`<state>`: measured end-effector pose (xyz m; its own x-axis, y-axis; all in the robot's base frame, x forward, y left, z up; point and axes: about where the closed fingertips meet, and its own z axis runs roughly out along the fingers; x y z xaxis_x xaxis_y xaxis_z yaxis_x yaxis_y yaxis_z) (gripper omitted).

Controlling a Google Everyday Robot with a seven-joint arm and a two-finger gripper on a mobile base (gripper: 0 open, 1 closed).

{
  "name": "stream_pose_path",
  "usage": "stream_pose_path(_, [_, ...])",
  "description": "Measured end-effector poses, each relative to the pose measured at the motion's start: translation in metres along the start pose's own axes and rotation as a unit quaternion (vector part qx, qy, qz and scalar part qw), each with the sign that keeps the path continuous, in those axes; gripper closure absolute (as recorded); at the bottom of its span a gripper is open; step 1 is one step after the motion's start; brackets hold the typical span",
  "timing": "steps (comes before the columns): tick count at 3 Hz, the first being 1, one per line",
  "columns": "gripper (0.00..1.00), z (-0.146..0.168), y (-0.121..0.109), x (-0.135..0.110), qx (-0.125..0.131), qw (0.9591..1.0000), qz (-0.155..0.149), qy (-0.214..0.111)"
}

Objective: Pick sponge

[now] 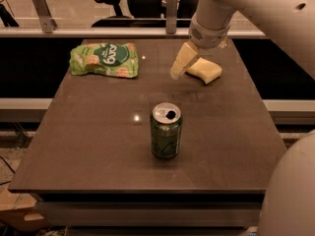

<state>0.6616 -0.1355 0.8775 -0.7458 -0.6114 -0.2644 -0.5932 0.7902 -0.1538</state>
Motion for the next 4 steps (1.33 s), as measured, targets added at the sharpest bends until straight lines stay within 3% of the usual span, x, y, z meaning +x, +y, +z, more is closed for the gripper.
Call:
stream_pose_path(2, [0.0, 0.029, -0.007, -0.019, -0.004, 0.9998, 0.001, 0.018])
stream_pose_path(4, [0.0, 0.036, -0.039, -0.019, 0.002, 0.9996, 0.02, 0.02])
